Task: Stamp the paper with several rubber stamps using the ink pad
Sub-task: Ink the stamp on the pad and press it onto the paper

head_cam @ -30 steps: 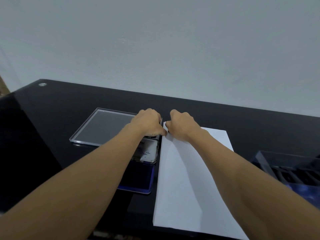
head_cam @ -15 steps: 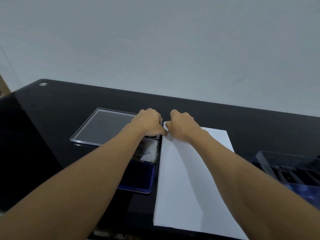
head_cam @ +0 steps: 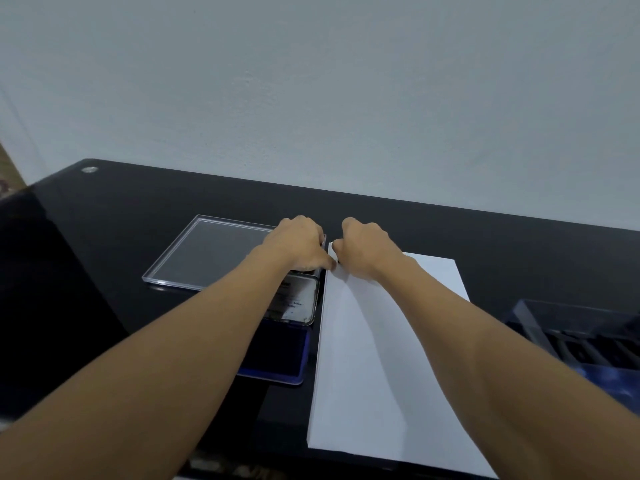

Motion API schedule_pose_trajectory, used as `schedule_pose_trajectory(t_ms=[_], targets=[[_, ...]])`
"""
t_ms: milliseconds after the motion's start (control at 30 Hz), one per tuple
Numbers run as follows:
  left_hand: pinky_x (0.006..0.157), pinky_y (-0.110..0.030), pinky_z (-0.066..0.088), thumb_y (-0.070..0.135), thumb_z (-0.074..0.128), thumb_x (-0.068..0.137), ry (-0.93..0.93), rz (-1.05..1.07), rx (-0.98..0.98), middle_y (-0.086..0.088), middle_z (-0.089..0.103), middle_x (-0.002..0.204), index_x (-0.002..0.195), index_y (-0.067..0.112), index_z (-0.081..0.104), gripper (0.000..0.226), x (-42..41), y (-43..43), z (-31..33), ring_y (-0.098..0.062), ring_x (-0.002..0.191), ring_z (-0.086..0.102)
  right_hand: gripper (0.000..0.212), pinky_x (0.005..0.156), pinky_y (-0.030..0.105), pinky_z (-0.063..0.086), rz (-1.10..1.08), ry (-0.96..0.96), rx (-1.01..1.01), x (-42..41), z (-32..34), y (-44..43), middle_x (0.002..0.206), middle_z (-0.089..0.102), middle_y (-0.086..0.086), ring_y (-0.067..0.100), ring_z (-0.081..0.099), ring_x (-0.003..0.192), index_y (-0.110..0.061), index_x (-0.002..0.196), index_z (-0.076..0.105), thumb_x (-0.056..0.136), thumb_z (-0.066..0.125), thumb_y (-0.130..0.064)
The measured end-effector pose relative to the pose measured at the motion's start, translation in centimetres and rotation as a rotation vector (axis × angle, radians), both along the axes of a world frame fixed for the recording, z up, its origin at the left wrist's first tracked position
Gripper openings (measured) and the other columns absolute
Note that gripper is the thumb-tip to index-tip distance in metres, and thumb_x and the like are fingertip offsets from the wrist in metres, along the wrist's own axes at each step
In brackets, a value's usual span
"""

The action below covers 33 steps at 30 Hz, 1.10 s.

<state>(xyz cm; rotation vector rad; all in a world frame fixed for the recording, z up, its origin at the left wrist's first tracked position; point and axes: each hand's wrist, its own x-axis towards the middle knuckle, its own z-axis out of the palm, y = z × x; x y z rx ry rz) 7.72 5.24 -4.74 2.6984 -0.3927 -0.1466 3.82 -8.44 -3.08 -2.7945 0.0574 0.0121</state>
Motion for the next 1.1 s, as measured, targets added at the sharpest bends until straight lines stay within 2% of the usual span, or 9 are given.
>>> schedule_pose_trajectory(t_ms=[167,367,567,733,833,967,1033,1100], targets=[[0.088,-0.044,0.055,0.046,0.082,0.069,0.008,0.008,0.007,0.001,0.063,0.099,0.104,0.017,0.072,0.047,-0.2,-0.1,0.2,-0.026,0.105,0.054,0.017,0.062,0.037,0.040,0.013,-0.034,-0.043,-0.6,-0.4,0.0,0.078,0.044,0.003,0.027,0.050,0.077,-0.013,0.096,0.040,0.100,0.043,-0.030],[0.088,-0.044,0.055,0.050,0.081,0.068,0.015,0.030,0.000,0.002,0.064,0.097,0.104,0.018,0.072,0.049,-0.5,-0.2,0.2,-0.024,0.099,0.058,0.018,0.068,0.039,0.048,0.007,0.009,-0.026,0.4,0.0,-0.1,0.087,0.052,0.005,0.027,0.056,0.083,-0.014,0.099,0.044,0.100,0.046,-0.032],[0.089,-0.045,0.054,0.048,0.079,0.069,0.031,0.026,0.027,0.003,0.065,0.097,0.106,0.019,0.071,0.048,-0.9,-0.3,0.6,-0.023,0.095,0.060,0.017,0.065,0.036,0.045,0.010,0.008,-0.041,0.1,0.0,-0.5,0.088,0.053,0.004,0.023,0.055,0.078,-0.015,0.099,0.044,0.098,0.047,-0.031],[0.091,-0.044,0.055,0.039,0.074,0.074,0.039,0.034,0.031,0.001,0.068,0.107,0.110,0.017,0.070,0.043,-1.3,-0.3,1.0,-0.022,0.100,0.061,0.016,0.058,0.032,0.037,-0.106,-0.075,0.191,0.0,1.5,-2.8,0.084,0.057,0.004,0.021,0.051,0.071,-0.014,0.084,0.046,0.093,0.046,-0.028],[0.091,-0.045,0.055,0.036,0.068,0.080,0.039,0.049,-0.026,0.002,0.068,0.100,0.106,0.015,0.070,0.033,-1.5,-0.2,1.2,-0.023,0.100,0.063,0.017,0.060,0.032,0.038,-0.143,-0.045,0.313,-0.5,2.4,-4.3,0.081,0.057,0.003,0.021,0.050,0.070,-0.014,0.082,0.046,0.089,0.045,-0.029],[0.104,-0.041,0.046,0.031,0.059,0.094,-0.032,0.136,-0.189,0.001,0.061,0.130,0.131,0.018,0.060,0.039,-2.1,0.4,1.9,-0.023,0.121,0.055,0.014,0.059,0.032,0.032,-0.131,0.012,0.373,-1.7,3.3,-5.4,0.079,0.048,0.002,0.020,0.037,0.065,-0.016,0.081,0.041,0.086,0.039,-0.029],[0.101,-0.035,0.045,0.028,0.056,0.097,-0.050,0.157,-0.234,-0.002,0.058,0.136,0.137,0.016,0.056,0.042,-2.6,0.7,2.7,-0.023,0.122,0.054,0.010,0.057,0.031,0.028,-0.119,0.021,0.389,-2.2,3.5,-5.8,0.078,0.043,0.001,0.019,0.033,0.064,-0.016,0.082,0.038,0.088,0.037,-0.025],[0.097,-0.032,0.044,0.025,0.055,0.097,-0.065,0.177,-0.277,-0.003,0.060,0.133,0.136,0.014,0.056,0.040,-3.0,1.2,3.4,-0.021,0.115,0.055,0.010,0.054,0.030,0.026,-0.098,0.022,0.388,-2.6,3.6,-6.0,0.073,0.040,0.000,0.018,0.029,0.061,-0.017,0.079,0.035,0.086,0.037,-0.023]])
